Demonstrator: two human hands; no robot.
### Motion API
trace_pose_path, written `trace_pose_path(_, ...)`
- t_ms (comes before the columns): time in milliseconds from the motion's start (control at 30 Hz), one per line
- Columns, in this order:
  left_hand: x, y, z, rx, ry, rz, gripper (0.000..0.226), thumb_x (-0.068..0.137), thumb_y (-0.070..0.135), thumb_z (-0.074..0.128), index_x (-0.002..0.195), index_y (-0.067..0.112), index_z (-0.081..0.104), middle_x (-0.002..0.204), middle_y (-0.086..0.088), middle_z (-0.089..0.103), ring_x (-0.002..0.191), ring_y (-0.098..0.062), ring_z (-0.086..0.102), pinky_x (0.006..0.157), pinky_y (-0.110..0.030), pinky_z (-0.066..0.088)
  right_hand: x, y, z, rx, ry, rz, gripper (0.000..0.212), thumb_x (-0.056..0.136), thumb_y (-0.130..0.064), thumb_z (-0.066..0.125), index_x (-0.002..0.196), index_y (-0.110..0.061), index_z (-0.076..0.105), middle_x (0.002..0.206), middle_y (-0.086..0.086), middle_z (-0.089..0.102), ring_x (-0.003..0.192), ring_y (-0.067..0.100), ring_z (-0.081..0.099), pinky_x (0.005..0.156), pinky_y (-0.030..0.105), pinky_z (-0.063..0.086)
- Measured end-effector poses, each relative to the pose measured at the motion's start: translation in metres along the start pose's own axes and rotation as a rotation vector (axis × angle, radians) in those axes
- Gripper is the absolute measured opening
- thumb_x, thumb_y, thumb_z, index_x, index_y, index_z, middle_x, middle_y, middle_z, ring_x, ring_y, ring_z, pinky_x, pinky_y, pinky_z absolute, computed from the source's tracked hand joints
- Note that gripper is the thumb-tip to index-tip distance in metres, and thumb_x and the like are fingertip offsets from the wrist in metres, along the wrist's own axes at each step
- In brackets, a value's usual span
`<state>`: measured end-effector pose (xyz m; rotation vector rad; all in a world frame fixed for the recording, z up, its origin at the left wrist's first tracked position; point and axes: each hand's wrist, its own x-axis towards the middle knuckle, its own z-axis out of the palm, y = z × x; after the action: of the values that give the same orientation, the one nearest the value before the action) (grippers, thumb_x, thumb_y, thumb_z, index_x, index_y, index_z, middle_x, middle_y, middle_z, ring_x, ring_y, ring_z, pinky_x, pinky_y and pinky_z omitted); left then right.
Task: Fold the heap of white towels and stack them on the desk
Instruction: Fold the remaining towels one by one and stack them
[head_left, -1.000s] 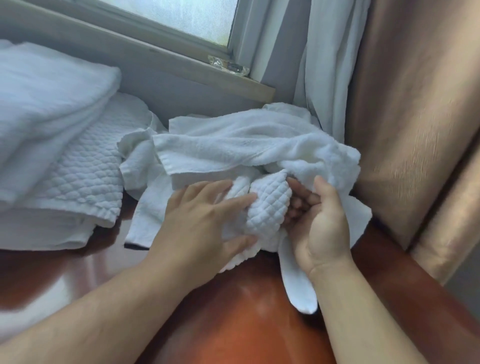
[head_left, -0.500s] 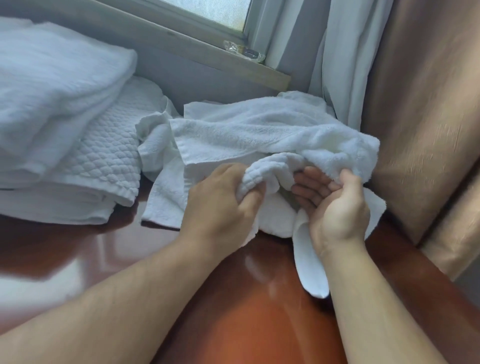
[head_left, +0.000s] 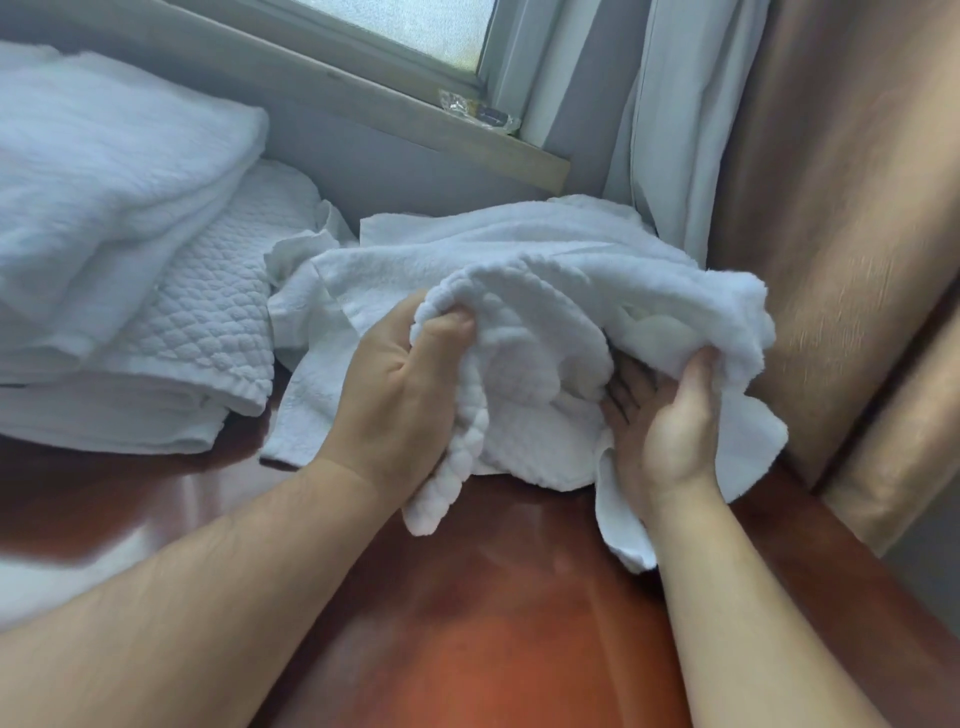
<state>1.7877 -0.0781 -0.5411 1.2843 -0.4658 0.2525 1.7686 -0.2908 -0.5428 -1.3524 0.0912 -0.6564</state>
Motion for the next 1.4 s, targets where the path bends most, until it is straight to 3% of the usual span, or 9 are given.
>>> trace_pose_path(133, -0.003, -0.008, -0.006, 0.17, -0.06, 0.051, 0.016, 0.092, 0.037, 0.05, 0.089, 0.027, 0.063, 0.08, 0.002, 0.067, 0.078, -0.008, 0.065, 0.069, -0.026, 0.051, -0.002, -0.004, 0.01, -0.679, 0.251, -0.098, 0.053, 0.089, -0.069, 0.038, 0.105, -0.034, 0.074, 0.099, -0.017, 0.074, 0.101, 0.007, 0.067, 0.088, 0.036, 0.054)
trace_pose_path(300, -0.006, -0.021, -0.007, 0.623, -0.283, 0.148, 0.034, 0.073, 0.071, 0.061, 0.104, 0.057, 0.058, 0.112, 0.027, 0.057, 0.115, 0.001, 0.047, 0.102, -0.035, 0.039, 0.011, -0.019, 0.026, -0.584, 0.11, 0.24, 0.073, 0.076, -0.088, 0.05, 0.102, -0.025, 0.074, 0.091, -0.008, 0.076, 0.085, 0.011, 0.073, 0.078, 0.041, 0.062)
trace_pose_path(433, -0.005, -0.01, -0.012, 0.823, -0.444, 0.092, 0.057, 0.067, 0.08, 0.058, 0.109, 0.043, 0.064, 0.114, 0.028, 0.049, 0.111, 0.0, 0.041, 0.102, -0.032, 0.035, 0.026, -0.03, 0.042, -0.735, -0.06, 0.412, 0.05, 0.085, -0.066, 0.064, 0.105, -0.021, 0.072, 0.092, -0.004, 0.074, 0.087, 0.015, 0.069, 0.075, 0.037, 0.059)
trace_pose_path(733, 0.074, 0.103, 0.009, 0.683, -0.005, 0.298, 0.015, 0.092, 0.039, 0.066, 0.101, 0.027, 0.069, 0.098, 0.004, 0.066, 0.099, -0.017, 0.057, 0.076, -0.027, 0.036, 0.085, -0.153, 0.083, 0.035, -0.061, -0.038, 0.051, 0.096, -0.051, 0.06, 0.119, -0.006, 0.067, 0.106, 0.01, 0.076, 0.092, 0.025, 0.075, 0.076, 0.038, 0.062)
trace_pose_path(900, 0.066, 0.1, -0.002, 0.903, -0.027, 0.003, 0.019, 0.1, 0.033, 0.054, 0.095, 0.015, 0.059, 0.085, -0.001, 0.062, 0.092, -0.031, 0.059, 0.068, -0.034, 0.032, 0.058, -0.149, 0.068, -0.593, -0.116, 0.346, 0.025, 0.095, -0.036, 0.067, 0.092, -0.011, 0.065, 0.07, 0.008, 0.064, 0.055, 0.023, 0.061, 0.052, 0.035, 0.057)
trace_pose_path(1033, 0.055, 0.09, -0.008, 0.612, 0.082, 0.153, 0.008, 0.097, 0.03, 0.06, 0.099, 0.022, 0.062, 0.089, 0.005, 0.058, 0.082, -0.011, 0.054, 0.068, -0.02, 0.031, 0.057, -0.154, 0.075, -0.074, -0.164, 0.111, 0.007, 0.09, -0.004, 0.06, 0.089, -0.011, 0.063, 0.076, 0.006, 0.064, 0.065, 0.02, 0.062, 0.058, 0.03, 0.055)
trace_pose_path(1100, 0.054, 0.084, -0.011, 0.646, 0.057, 0.196, 0.021, 0.091, 0.041, 0.065, 0.108, 0.029, 0.061, 0.097, 0.008, 0.053, 0.084, -0.004, 0.049, 0.071, -0.018, 0.03, 0.055, -0.146, 0.076, -0.064, -0.182, 0.13, 0.022, 0.091, 0.0, 0.054, 0.108, -0.011, 0.062, 0.089, 0.007, 0.066, 0.073, 0.02, 0.064, 0.065, 0.032, 0.055)
trace_pose_path(1233, 0.032, 0.048, -0.024, 1.087, -0.391, 0.039, 0.091, 0.063, 0.077, 0.069, 0.143, 0.053, 0.032, 0.139, 0.014, 0.037, 0.119, -0.009, 0.043, 0.094, -0.026, 0.038, 0.047, -0.108, 0.062, -1.284, -0.14, 0.12, 0.041, 0.106, -0.027, 0.04, 0.141, -0.007, 0.049, 0.124, 0.016, 0.063, 0.1, 0.031, 0.061, 0.073, 0.026, 0.04)
trace_pose_path(1400, 0.021, -0.013, -0.03, 1.291, -0.574, -0.092, 0.126, 0.045, 0.097, 0.036, 0.152, 0.05, -0.01, 0.164, 0.011, -0.023, 0.153, -0.021, -0.011, 0.122, -0.044, 0.01, 0.049, -0.067, 0.067, -1.223, -0.228, 0.149, 0.068, 0.085, -0.064, 0.049, 0.135, -0.019, 0.061, 0.128, 0.006, 0.067, 0.112, 0.027, 0.061, 0.083, 0.031, 0.037)
